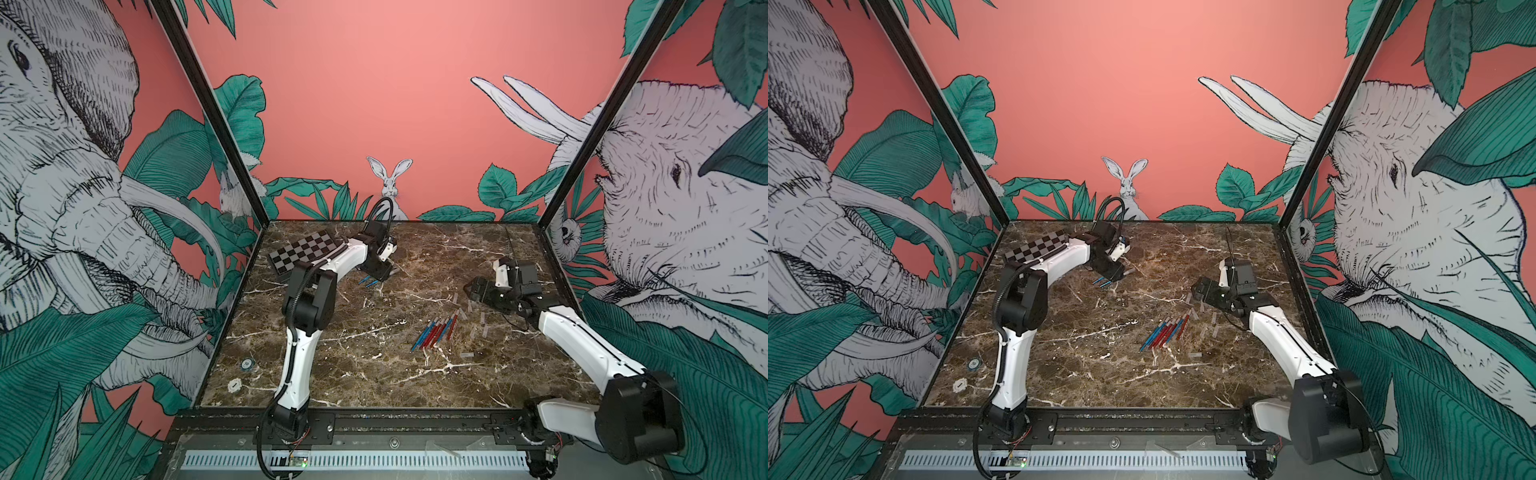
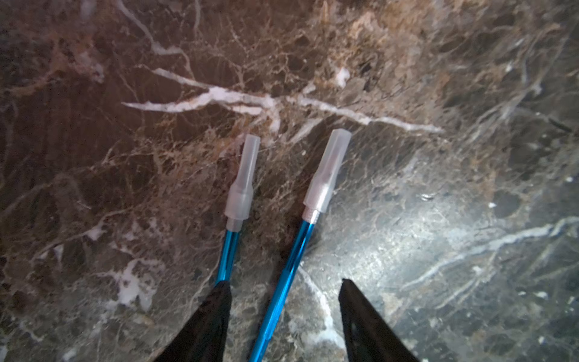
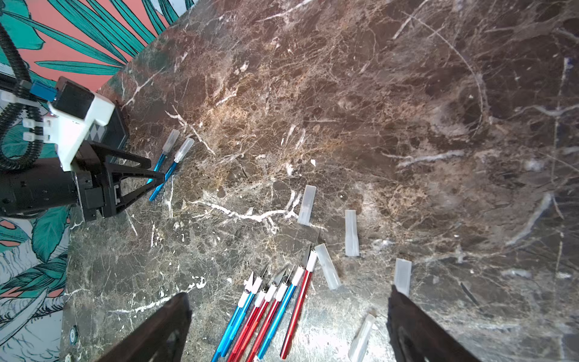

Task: Remove protective caps from carving knives
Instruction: Pick up the carving knife from the center of the board.

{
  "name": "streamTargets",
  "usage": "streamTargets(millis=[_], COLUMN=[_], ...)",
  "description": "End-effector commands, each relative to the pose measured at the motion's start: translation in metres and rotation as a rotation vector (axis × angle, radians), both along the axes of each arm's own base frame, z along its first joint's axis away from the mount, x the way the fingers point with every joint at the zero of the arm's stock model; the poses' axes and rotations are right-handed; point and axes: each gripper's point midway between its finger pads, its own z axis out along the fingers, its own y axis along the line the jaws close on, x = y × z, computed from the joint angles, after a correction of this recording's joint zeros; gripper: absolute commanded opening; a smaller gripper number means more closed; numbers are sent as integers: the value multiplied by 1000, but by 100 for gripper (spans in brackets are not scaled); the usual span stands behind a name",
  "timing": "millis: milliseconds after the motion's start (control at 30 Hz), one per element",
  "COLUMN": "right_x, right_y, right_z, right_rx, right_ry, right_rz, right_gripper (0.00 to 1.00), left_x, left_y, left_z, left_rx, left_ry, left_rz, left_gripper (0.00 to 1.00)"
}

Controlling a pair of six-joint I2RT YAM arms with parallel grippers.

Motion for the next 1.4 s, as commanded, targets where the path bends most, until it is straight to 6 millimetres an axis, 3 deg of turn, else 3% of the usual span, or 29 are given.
streamTargets(millis=[0, 767, 1367], right_x=[6, 6, 2], right_y=[1, -2, -4], right_z=[4, 6, 4], right_rx=[17, 20, 30], right_ry=[-28, -37, -42], right_rz=[-3, -14, -25], right_gripper=[95, 94, 93], left_x=[-5, -14, -26], left_y=[-3, -7, -13], left_z=[4, -16, -17], left_rx=[-5, -19, -26], left_ry=[20, 89, 112], left_rz=[-28, -38, -43], left_gripper=[52, 43, 39])
